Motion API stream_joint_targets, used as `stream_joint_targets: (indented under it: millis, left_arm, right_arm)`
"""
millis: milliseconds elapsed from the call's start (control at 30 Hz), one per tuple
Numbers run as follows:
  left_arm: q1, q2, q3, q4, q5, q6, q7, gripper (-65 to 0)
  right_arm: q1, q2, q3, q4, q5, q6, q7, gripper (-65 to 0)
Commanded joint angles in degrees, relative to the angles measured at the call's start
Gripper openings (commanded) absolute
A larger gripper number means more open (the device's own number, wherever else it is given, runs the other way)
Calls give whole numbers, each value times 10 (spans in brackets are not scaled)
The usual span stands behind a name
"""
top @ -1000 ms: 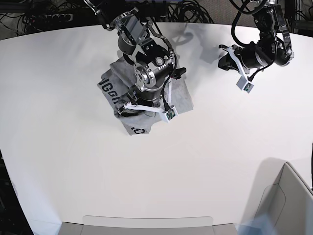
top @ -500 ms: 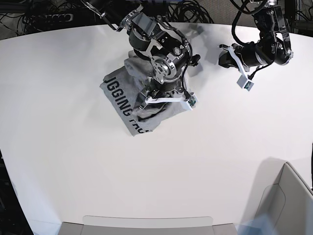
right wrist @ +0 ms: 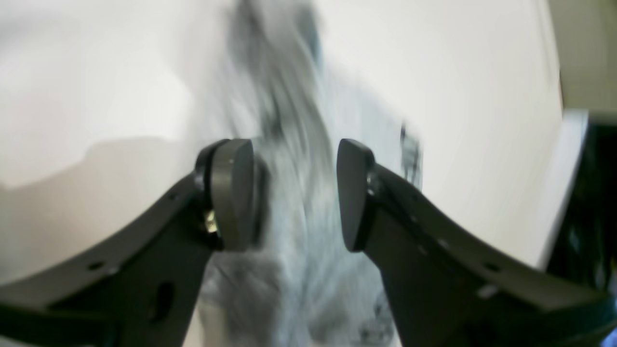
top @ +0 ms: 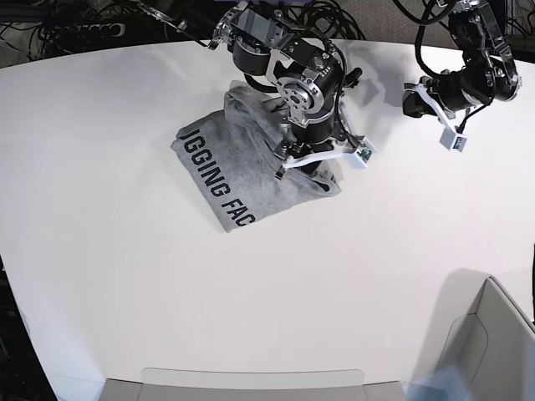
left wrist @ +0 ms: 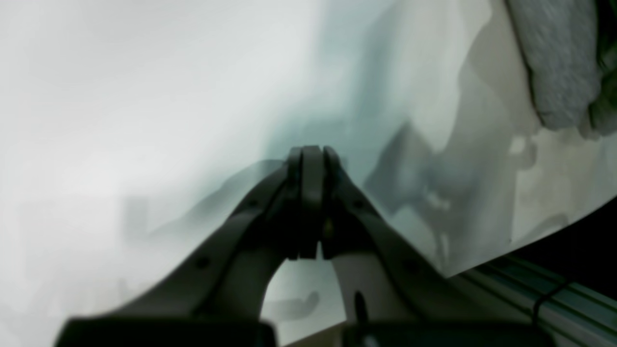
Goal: Fold the T-shirt properly
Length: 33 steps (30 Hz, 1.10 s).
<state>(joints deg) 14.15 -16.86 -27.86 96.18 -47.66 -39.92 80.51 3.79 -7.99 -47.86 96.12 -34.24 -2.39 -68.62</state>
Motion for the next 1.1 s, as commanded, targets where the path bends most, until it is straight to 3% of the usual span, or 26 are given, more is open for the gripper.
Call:
stream_joint_targets:
  millis: [0, 167, 267, 400, 500, 633, 867, 1067]
  left_arm:
    - [0, -7, -11, 8, -7, -1, -5, -650]
    - [0, -7, -15, 16, -7, -1, -5, -650]
    - [0, -5, 6, 56, -7, -1, -5, -650]
    - [-2, -4, 81, 132, -7, -1, -21, -650]
    - [-2, -4, 132, 171, -7, -1, -69, -650]
    - [-3, -6, 209, 180, -7, -1, -109, -650]
    - [-37, -4, 286, 183, -7, -1, -164, -650]
    - [-66, -3, 339, 183, -7, -1, -233, -650]
  right_arm:
    - [2, -10, 2, 27, -10, -3, 21, -367]
    - [-6, -10, 61, 75, -10, -3, 57, -368]
    - [-8, -4, 137, 92, -10, -3, 57, -368]
    - [-18, 9, 274, 132, -10, 2, 61, -382]
    - [-25, 24, 336, 146, -10, 3, 59, -474]
    - [-43, 26, 439, 148, -9, 3, 58, -650]
    - [-78, 37, 590, 148, 116, 3, 57, -650]
    - [-100, 55, 629, 144, 197, 3, 57, -650]
